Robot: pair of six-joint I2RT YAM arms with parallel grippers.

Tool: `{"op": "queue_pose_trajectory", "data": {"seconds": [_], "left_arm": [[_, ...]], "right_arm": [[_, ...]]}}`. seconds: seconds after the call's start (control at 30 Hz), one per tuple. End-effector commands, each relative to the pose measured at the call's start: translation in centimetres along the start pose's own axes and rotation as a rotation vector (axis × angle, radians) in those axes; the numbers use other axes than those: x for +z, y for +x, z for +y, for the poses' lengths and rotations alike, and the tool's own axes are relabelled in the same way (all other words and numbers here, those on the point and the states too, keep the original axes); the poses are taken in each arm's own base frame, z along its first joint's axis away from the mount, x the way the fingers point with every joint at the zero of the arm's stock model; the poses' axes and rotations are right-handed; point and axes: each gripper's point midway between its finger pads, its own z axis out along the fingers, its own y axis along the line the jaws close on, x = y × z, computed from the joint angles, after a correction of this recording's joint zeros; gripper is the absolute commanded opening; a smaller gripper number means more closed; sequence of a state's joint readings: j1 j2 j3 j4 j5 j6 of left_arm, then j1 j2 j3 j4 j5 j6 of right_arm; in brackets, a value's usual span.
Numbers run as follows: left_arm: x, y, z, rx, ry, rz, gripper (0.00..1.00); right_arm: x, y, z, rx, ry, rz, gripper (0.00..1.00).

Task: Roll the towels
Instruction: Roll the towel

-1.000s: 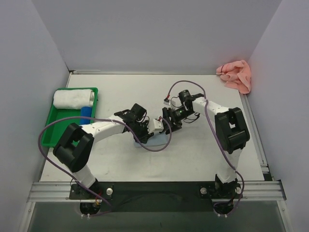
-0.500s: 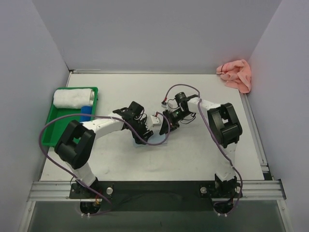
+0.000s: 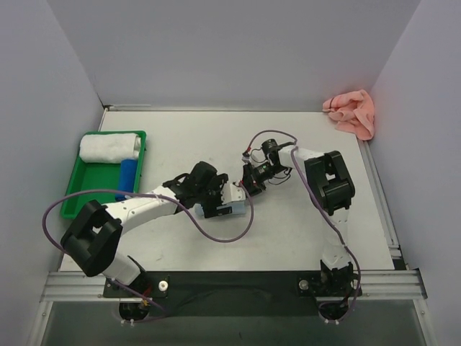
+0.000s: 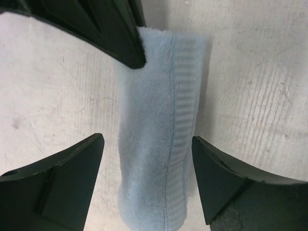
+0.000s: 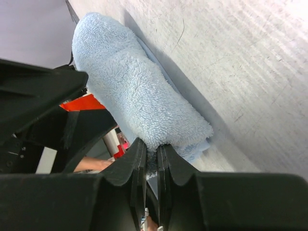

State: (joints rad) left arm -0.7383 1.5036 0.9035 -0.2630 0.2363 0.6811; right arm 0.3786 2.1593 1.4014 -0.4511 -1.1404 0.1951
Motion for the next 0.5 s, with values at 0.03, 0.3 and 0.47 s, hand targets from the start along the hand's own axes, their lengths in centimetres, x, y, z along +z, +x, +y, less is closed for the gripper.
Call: {"op": "queue_pose_trajectory", "data": {"seconds": [0.03,0.3,0.47], "left_arm": [[0.6,-1.6,0.5,0.157,-0.029,-0.055,0.85],[4.0,1.4,-0.6,0.26,0.036,0.012,0.84],[6.0,2.2,-0.1,0.286,0.046,0.046,0.75]], "right_arm": [[-0.3,-1.0,-0.1,0.035,-0.022,-0.008,0.0],[-0.5,-2.4,-0.7,0.035,-0.021,-0.024,0.0],[-0.3,-3.4,-1.1,0.023,-0.009,-0.03,0.0]]}}
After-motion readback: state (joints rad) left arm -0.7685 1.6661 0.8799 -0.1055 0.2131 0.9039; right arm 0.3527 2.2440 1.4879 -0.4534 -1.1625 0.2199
